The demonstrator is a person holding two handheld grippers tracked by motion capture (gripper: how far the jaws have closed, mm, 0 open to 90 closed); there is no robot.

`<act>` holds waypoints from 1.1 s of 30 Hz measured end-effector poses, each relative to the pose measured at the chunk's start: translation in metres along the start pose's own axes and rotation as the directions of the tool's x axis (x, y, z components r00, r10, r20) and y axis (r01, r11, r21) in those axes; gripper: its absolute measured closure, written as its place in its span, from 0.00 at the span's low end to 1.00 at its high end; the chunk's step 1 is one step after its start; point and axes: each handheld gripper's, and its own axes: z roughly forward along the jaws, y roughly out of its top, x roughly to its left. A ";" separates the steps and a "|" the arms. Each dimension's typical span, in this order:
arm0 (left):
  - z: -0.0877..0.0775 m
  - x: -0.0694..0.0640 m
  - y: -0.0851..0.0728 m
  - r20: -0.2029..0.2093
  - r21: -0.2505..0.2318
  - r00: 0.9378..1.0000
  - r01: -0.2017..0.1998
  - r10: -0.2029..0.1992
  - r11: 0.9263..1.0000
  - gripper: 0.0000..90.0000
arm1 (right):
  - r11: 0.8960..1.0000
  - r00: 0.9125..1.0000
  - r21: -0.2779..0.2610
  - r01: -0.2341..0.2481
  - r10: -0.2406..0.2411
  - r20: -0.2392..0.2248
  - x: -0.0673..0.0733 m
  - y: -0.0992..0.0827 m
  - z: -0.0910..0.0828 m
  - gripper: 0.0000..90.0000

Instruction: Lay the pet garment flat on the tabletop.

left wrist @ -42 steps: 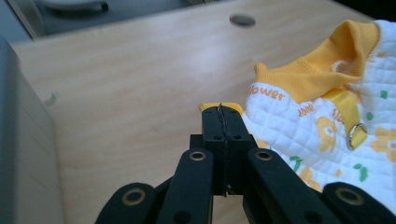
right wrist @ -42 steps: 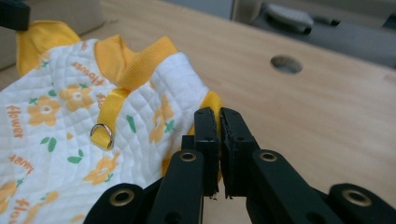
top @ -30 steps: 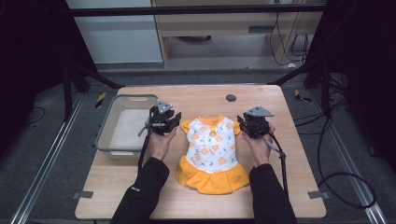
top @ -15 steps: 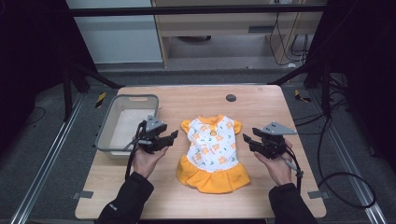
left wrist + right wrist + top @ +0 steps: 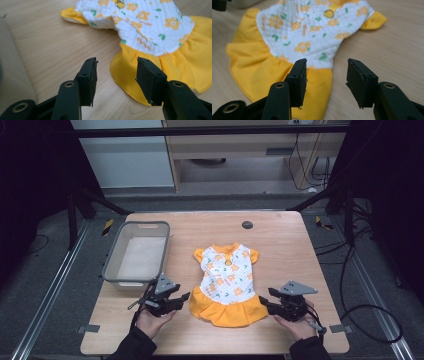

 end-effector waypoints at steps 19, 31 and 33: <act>0.042 -0.013 -0.008 0.043 0.147 0.997 -0.066 0.060 0.987 0.80 | 0.989 1.000 0.144 0.017 -0.016 -0.008 0.001 -0.025 0.032 0.79; 0.015 -0.020 -0.016 0.123 0.158 0.992 0.023 -0.043 0.987 0.96 | 0.990 0.998 0.138 -0.027 0.035 -0.058 -0.001 -0.017 0.013 0.99; 0.012 -0.025 -0.020 0.120 0.172 0.992 0.021 -0.042 0.985 0.95 | 0.992 0.997 0.118 -0.037 0.045 -0.064 -0.001 -0.017 0.005 0.99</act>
